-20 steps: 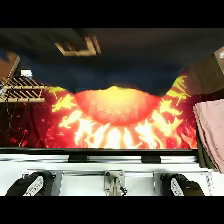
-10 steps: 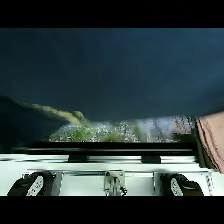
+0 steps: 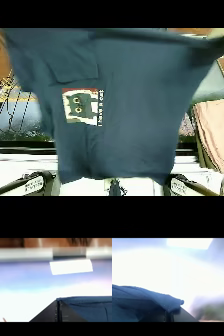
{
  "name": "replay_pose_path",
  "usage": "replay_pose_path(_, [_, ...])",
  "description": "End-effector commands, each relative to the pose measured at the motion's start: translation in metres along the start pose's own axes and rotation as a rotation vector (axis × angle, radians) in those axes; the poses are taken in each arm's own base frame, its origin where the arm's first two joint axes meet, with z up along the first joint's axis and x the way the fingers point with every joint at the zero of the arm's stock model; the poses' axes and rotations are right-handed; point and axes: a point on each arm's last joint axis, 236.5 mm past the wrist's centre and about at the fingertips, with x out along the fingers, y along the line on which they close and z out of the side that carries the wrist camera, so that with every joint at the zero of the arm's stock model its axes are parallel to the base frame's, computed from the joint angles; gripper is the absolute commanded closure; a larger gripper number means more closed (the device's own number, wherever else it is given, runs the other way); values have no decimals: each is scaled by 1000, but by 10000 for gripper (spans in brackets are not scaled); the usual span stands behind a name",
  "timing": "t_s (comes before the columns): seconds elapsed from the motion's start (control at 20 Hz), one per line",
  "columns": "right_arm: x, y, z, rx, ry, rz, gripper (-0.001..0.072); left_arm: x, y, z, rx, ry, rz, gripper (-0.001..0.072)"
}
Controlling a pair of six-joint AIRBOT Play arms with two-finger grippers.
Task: Fold the shirts.
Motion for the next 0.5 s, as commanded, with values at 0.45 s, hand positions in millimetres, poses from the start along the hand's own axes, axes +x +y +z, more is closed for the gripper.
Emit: replay_pose_path(0.45, [329,37,-27,206,26,90,644,293,49,-143,-207,128,-7,674])
